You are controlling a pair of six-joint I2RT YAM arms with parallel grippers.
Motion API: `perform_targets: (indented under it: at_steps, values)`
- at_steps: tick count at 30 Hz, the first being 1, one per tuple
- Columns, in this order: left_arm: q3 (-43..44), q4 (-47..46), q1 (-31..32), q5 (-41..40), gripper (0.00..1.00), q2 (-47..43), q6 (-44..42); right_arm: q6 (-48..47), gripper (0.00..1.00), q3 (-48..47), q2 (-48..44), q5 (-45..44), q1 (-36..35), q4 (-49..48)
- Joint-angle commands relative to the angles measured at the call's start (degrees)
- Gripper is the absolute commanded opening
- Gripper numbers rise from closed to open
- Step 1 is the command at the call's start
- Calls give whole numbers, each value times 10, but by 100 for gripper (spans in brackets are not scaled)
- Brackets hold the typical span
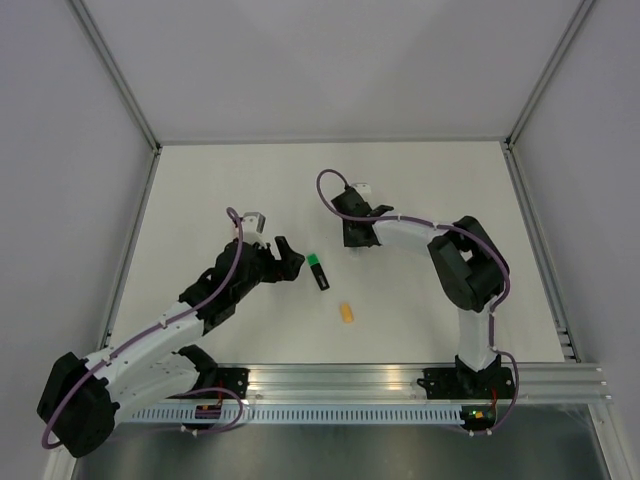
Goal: Insert the pens into the pen caps
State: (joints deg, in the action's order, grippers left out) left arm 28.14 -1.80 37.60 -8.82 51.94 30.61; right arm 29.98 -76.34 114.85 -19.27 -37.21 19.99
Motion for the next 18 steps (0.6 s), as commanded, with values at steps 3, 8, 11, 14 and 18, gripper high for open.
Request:
perform_targets:
  at_steps: [3, 8, 11, 14, 18]
  values:
    - [50, 0, -23, 56, 90, 47, 24, -34, 0, 43, -82, 55, 2, -45]
    - [33, -40, -77, 187, 91, 61, 67, -26, 0, 125, -183, 124, -5, -110]
    - [10, -111, -114, 280, 92, 88, 113, -12, 0, 202, -248, 151, -32, -185]
    - [15, -151, -125, 338, 90, 134, 131, -5, 0, 243, -294, 152, -76, -225]
    - [25, -163, -125, 361, 88, 162, 125, -1, 0, 249, -314, 130, -139, -235]
